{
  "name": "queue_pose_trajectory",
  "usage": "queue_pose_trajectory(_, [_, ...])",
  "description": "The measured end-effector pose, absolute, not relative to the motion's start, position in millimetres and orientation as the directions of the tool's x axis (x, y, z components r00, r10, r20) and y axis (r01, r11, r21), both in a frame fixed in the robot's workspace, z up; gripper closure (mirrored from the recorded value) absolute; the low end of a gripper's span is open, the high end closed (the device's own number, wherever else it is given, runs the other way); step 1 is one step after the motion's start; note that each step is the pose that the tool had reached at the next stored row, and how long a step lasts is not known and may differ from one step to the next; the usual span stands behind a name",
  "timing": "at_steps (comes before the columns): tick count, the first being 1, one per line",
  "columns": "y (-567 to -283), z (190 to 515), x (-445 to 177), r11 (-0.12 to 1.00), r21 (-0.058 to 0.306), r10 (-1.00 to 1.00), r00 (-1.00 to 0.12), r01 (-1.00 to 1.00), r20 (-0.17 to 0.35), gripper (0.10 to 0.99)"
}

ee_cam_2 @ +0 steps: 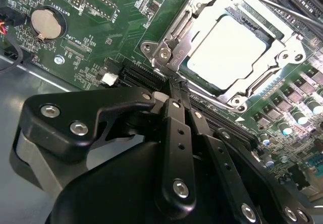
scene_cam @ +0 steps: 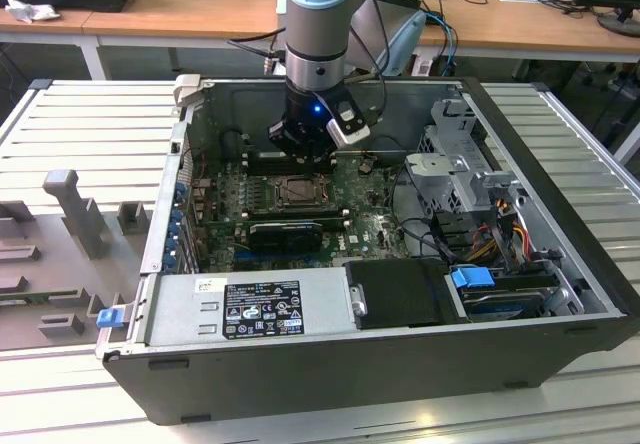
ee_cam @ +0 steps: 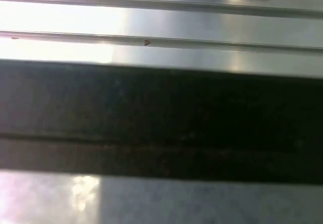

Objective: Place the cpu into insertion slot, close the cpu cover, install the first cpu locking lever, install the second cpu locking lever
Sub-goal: 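Install the first cpu locking lever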

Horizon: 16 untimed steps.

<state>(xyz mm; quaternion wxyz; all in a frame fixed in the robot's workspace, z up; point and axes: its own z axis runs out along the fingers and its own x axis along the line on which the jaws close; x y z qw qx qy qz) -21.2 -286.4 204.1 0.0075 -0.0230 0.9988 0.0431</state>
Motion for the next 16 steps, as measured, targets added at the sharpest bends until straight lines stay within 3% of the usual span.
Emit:
queue_pose_trajectory(8, [-286, 201, -21, 0.996, 0.078, -0.045, -0.999, -0.047, -0.017, 0.980])
queue_pose_trajectory(16, [-286, 213, -20, 0.994, 0.098, -0.045, -0.999, -0.047, -0.018, 0.980])
